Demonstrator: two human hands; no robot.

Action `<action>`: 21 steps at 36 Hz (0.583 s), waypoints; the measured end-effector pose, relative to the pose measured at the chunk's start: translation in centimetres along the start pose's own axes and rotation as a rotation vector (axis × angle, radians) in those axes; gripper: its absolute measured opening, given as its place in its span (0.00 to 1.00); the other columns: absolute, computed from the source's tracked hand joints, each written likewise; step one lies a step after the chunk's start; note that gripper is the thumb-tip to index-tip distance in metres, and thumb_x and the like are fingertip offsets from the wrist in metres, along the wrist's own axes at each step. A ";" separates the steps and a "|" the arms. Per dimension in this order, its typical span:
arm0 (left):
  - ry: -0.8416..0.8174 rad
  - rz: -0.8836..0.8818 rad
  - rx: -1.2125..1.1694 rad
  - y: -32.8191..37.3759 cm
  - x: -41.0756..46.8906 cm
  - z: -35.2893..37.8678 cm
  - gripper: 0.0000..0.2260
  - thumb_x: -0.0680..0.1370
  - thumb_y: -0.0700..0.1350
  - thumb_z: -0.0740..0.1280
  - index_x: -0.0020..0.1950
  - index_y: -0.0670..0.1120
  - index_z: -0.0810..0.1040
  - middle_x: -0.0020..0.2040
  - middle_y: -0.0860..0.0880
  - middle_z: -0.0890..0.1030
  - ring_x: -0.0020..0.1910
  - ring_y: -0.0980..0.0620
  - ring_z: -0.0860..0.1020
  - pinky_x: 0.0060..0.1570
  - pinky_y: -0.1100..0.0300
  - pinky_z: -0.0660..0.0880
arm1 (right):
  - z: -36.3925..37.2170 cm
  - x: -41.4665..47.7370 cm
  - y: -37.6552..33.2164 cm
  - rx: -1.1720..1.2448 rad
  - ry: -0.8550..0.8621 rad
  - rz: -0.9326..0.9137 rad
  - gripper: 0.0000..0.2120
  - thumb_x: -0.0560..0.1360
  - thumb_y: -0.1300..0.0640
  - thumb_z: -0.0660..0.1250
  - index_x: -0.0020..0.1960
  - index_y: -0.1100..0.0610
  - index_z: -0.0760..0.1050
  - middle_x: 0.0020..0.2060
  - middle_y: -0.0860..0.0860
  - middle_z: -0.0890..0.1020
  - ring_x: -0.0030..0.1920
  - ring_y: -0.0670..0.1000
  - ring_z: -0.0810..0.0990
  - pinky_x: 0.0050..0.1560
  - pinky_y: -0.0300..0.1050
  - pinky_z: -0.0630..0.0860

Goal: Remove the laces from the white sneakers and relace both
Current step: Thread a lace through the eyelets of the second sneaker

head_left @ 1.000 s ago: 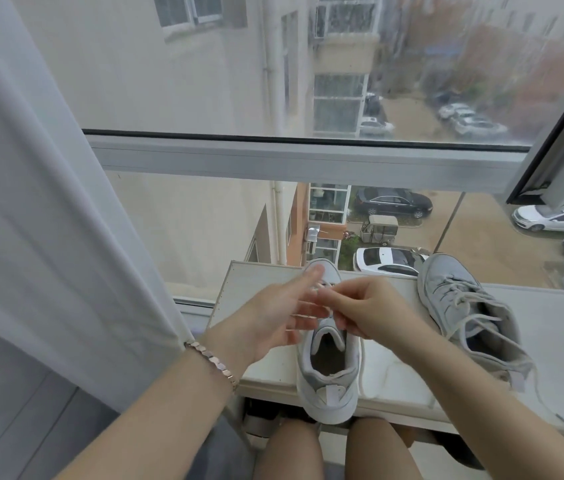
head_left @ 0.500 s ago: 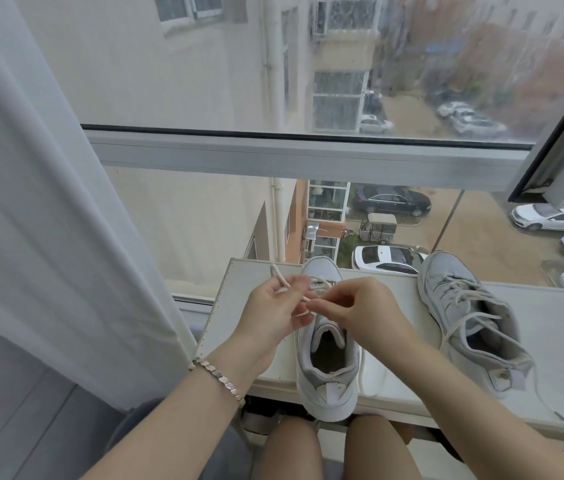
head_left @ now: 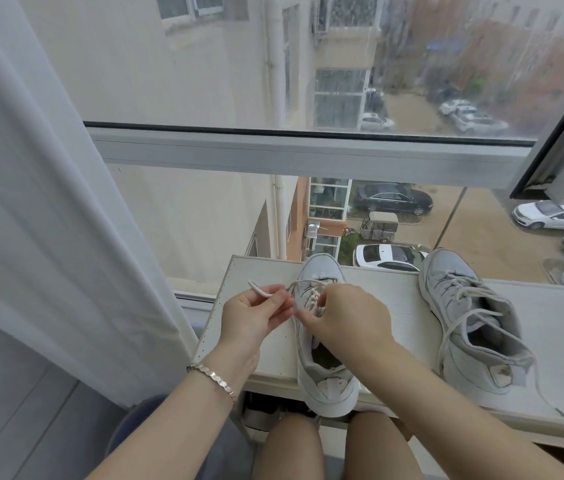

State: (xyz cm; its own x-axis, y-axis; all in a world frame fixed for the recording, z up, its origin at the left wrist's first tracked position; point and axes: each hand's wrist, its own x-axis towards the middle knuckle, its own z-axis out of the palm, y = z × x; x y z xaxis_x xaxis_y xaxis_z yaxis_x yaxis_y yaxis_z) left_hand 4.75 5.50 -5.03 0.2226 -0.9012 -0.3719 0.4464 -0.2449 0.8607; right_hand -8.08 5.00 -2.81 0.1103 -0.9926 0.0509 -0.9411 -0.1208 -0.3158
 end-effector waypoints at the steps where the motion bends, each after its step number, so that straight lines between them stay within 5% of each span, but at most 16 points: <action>1: -0.001 0.010 0.012 -0.2 0.0 0.0 0.05 0.74 0.31 0.66 0.41 0.39 0.80 0.32 0.45 0.82 0.31 0.55 0.81 0.33 0.66 0.78 | 0.0 0.1 -0.1 -0.009 -0.003 0.008 0.17 0.72 0.39 0.63 0.40 0.54 0.72 0.39 0.49 0.78 0.43 0.52 0.77 0.34 0.40 0.64; 4: -0.019 0.059 0.120 -0.7 -0.1 -0.1 0.09 0.75 0.31 0.66 0.39 0.42 0.81 0.32 0.47 0.81 0.30 0.59 0.80 0.33 0.67 0.78 | -0.1 0.0 0.2 0.017 -0.025 0.039 0.18 0.73 0.43 0.64 0.33 0.54 0.65 0.31 0.48 0.71 0.38 0.53 0.72 0.30 0.39 0.61; 10: -0.085 0.076 0.257 -1.4 -0.4 0.3 0.08 0.75 0.32 0.65 0.45 0.42 0.82 0.33 0.49 0.79 0.33 0.57 0.76 0.33 0.67 0.77 | -0.6 -0.6 1.6 0.182 -0.051 0.059 0.14 0.73 0.48 0.67 0.44 0.59 0.79 0.39 0.53 0.82 0.42 0.53 0.80 0.43 0.46 0.77; 16: -0.127 0.053 0.187 -1.5 -0.6 1.0 0.08 0.72 0.32 0.69 0.42 0.45 0.81 0.31 0.51 0.82 0.31 0.60 0.80 0.32 0.66 0.78 | 0.0 -1.7 2.5 0.448 -0.056 0.059 0.10 0.72 0.56 0.70 0.39 0.64 0.79 0.28 0.54 0.82 0.28 0.47 0.80 0.38 0.43 0.78; 21: -0.139 0.027 0.172 -1.8 -0.6 1.2 0.07 0.72 0.32 0.69 0.39 0.43 0.78 0.29 0.50 0.82 0.30 0.57 0.81 0.29 0.67 0.76 | 0.2 -2.2 3.1 0.567 -0.037 0.069 0.08 0.72 0.57 0.69 0.39 0.62 0.81 0.27 0.54 0.81 0.30 0.52 0.79 0.39 0.50 0.78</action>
State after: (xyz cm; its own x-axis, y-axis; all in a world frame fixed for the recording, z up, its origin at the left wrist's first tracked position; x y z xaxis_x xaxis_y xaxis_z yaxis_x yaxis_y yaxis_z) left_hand 2.78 6.05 -5.93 0.1056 -0.9459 -0.3069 0.2847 -0.2669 0.9207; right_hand -11.17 6.80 -4.03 0.0749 -0.9970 -0.0179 -0.6286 -0.0333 -0.7770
